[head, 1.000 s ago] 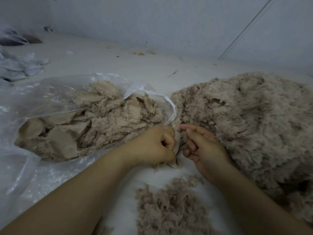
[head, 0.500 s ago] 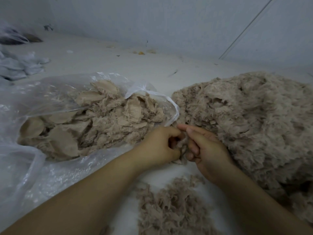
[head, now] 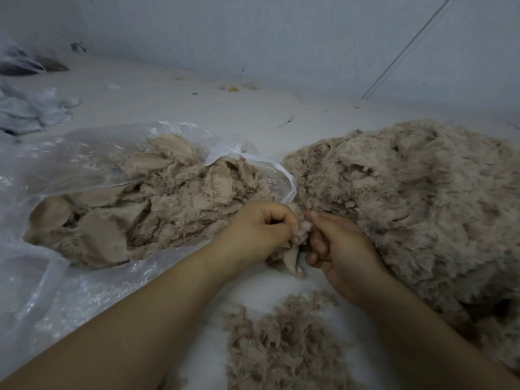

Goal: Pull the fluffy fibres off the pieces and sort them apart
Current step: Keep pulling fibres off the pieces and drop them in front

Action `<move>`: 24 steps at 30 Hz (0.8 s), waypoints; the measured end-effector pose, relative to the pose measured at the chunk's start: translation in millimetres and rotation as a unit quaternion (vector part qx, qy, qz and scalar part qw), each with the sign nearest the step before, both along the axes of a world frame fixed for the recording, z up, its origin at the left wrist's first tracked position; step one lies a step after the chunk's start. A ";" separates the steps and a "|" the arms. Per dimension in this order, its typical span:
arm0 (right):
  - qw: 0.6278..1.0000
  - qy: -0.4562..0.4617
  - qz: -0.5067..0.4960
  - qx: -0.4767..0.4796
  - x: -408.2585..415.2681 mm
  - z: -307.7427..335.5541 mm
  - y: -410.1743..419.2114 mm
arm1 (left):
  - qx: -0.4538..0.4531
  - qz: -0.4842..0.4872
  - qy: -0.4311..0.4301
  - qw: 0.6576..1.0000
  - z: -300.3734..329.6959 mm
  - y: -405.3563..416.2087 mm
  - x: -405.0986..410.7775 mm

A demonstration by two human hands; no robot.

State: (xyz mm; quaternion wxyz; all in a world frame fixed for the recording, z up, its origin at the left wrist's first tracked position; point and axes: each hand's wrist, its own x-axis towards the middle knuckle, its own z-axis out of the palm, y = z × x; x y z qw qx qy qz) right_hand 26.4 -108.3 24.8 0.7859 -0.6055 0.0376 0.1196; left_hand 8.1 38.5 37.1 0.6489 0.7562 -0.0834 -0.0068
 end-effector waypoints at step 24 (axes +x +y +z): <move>0.996 -0.064 0.060 -0.011 0.7 -6.6 -2.2 | -0.029 0.038 -0.109 0.993 -3.5 -3.5 -1.5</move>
